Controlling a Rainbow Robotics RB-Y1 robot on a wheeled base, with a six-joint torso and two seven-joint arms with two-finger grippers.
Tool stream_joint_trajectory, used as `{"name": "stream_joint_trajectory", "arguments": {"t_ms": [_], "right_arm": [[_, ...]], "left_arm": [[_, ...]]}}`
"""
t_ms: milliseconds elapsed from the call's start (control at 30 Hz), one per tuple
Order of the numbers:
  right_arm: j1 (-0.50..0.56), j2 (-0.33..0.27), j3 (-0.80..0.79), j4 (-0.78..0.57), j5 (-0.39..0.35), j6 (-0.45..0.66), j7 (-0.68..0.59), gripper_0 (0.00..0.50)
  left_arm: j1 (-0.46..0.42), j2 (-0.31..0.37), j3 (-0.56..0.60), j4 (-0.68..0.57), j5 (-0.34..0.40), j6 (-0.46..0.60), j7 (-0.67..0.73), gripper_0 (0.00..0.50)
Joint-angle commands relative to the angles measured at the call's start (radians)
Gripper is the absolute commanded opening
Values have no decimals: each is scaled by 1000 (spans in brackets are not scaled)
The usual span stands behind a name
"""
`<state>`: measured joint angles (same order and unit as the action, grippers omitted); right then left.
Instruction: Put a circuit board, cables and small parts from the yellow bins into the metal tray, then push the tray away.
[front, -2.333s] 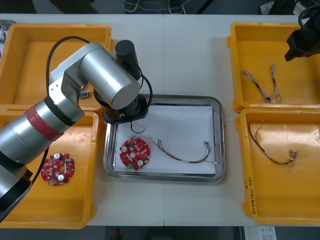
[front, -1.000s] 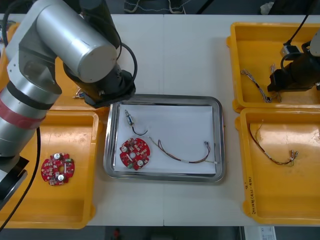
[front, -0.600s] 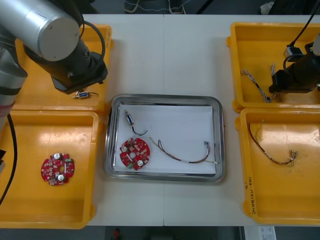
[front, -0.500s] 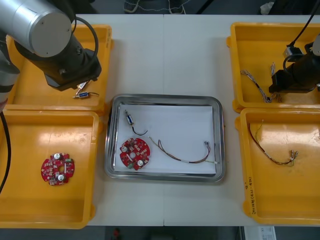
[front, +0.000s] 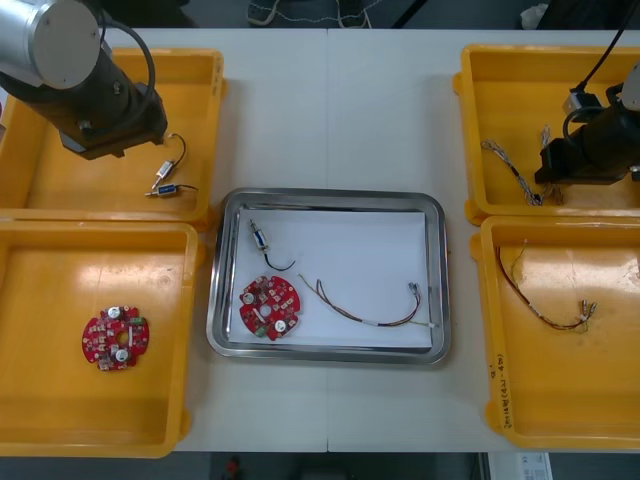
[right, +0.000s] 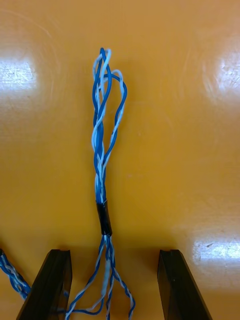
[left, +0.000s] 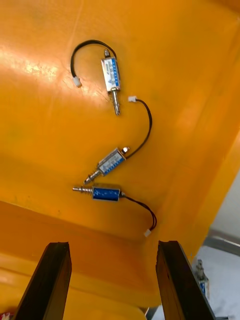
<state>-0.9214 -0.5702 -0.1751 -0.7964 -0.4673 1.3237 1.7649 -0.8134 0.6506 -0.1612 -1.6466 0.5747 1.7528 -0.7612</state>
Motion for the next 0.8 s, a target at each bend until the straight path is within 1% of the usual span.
{"name": "stream_joint_trajectory", "arguments": {"t_ms": [33,67,300,500,533,567,600,667,800], "right_arm": [[-45,10,39,-6,16,-38,1,500],[-45,12,46,-6,16,-43,-1,500],[-40,12,65,-6,16,-44,-10,500],[-28,12,65,-6,10,-44,-4,500],[-25,12,65,-6,10,-44,-2,447],[-24,12,65,-6,10,-46,-1,352],[-22,12,65,-6,10,-44,1,303],[-19,12,65,-6,12,-46,7,0],[-16,12,65,-6,12,-46,13,0]], "left_arm": [[-53,34,15,80,-29,-61,-79,500],[-58,34,15,91,-30,-67,-87,500],[-82,18,9,208,-52,-210,-121,500],[-109,-12,-15,303,-82,-320,-139,500],[-113,-16,-26,321,-88,-338,-141,500],[-119,-20,-34,341,-90,-360,-142,500],[-119,-23,-37,347,-90,-372,-141,500],[-119,-39,-41,378,-95,-424,-142,500],[-119,-60,-47,410,-118,-473,-144,500]]}}
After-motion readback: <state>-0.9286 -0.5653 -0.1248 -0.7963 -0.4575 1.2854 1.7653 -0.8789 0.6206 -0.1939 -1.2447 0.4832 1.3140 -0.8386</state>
